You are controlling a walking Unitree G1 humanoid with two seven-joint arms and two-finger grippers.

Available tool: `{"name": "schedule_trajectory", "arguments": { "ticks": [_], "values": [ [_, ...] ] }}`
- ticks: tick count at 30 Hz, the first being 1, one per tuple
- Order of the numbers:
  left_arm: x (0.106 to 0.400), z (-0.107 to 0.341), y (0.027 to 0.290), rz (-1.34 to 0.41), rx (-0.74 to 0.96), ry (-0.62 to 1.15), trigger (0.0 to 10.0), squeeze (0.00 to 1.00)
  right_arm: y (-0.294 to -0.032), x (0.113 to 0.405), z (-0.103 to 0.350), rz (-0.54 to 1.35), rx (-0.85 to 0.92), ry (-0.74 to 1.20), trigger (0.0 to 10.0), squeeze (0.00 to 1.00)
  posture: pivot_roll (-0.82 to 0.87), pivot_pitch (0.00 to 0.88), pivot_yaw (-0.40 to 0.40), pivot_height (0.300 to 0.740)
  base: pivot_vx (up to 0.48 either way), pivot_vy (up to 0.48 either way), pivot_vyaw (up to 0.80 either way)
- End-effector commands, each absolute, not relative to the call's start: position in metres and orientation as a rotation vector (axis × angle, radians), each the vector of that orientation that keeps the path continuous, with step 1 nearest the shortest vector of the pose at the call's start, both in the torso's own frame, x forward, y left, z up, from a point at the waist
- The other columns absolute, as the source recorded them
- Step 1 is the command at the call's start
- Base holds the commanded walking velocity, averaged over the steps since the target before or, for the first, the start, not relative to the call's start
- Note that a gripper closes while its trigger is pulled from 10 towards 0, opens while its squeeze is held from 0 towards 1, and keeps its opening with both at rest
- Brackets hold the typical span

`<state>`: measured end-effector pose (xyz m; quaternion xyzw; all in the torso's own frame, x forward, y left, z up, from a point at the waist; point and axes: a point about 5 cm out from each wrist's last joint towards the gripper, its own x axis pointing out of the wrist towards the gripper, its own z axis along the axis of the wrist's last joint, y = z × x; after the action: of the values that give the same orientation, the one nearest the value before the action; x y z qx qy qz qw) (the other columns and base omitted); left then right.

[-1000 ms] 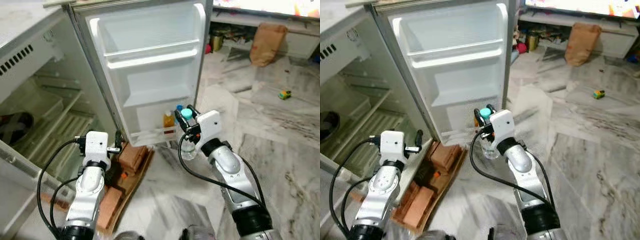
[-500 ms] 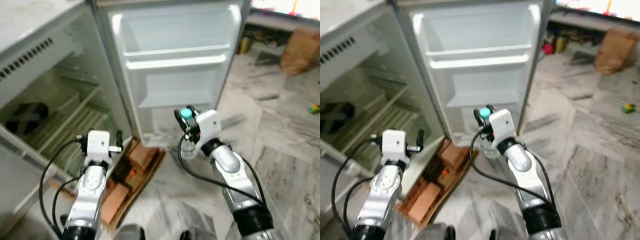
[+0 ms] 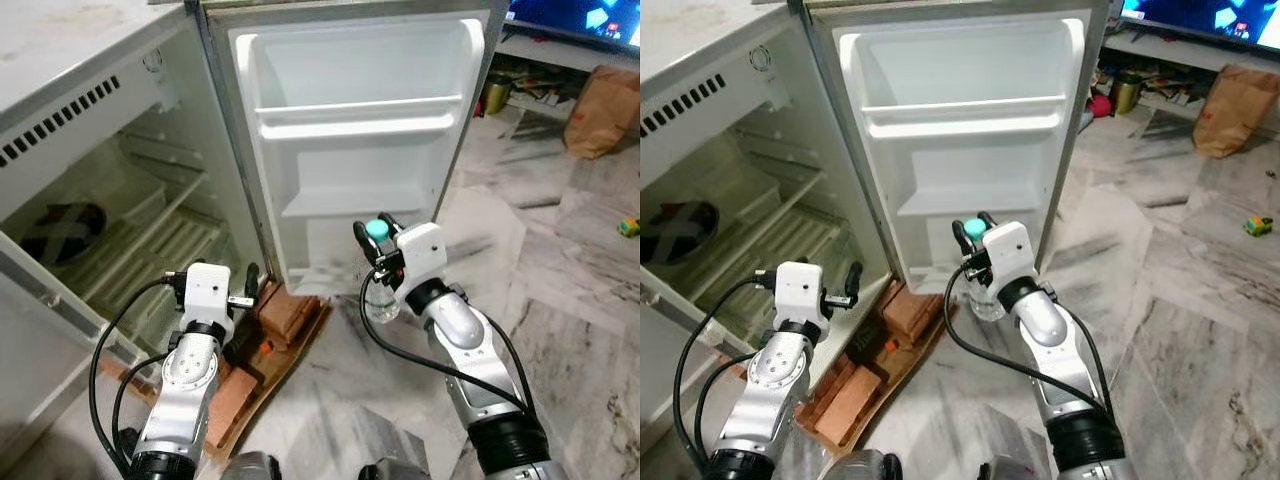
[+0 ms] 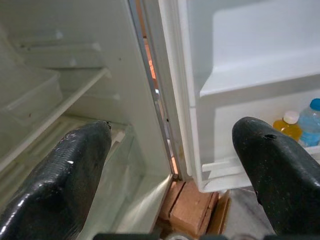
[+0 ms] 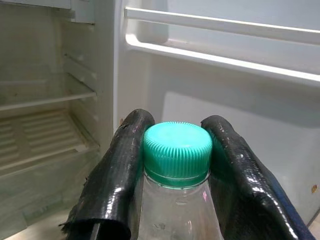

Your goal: Restocking fridge

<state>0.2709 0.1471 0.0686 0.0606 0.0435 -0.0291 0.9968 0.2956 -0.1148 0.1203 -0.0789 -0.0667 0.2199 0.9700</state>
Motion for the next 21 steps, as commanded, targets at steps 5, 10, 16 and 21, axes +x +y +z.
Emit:
{"name": "schedule_trajectory", "arguments": {
  "ticks": [5, 10, 16, 21],
  "values": [
    [0.2719, 0.0715, 0.1478, -0.058, 0.104, 0.073, 10.0, 0.00, -0.1125, 0.2956, 0.1223, 0.453, -0.156, -0.139, 10.0, 0.00, 0.01, 0.093, 0.036, 0.740, 0.000, 0.000, 0.00],
    [0.2715, 0.0711, 0.1473, -0.056, 0.111, 0.077, 10.0, 0.00, -0.1128, 0.2957, 0.1215, 0.460, -0.161, -0.135, 10.0, 0.00, 0.01, 0.089, 0.031, 0.740, 0.229, 0.000, 0.00],
    [0.2707, 0.0714, 0.1486, -0.048, 0.109, 0.074, 10.0, 0.00, -0.1122, 0.2963, 0.1220, 0.465, -0.161, -0.137, 10.0, 0.00, 0.01, 0.091, 0.028, 0.740, 0.291, 0.000, 0.00],
    [0.2702, 0.0713, 0.1483, -0.050, 0.106, 0.074, 10.0, 0.00, -0.1120, 0.2956, 0.1219, 0.465, -0.157, -0.136, 10.0, 0.00, 0.01, 0.092, 0.029, 0.740, 0.338, 0.000, 0.00]
  ]
}}
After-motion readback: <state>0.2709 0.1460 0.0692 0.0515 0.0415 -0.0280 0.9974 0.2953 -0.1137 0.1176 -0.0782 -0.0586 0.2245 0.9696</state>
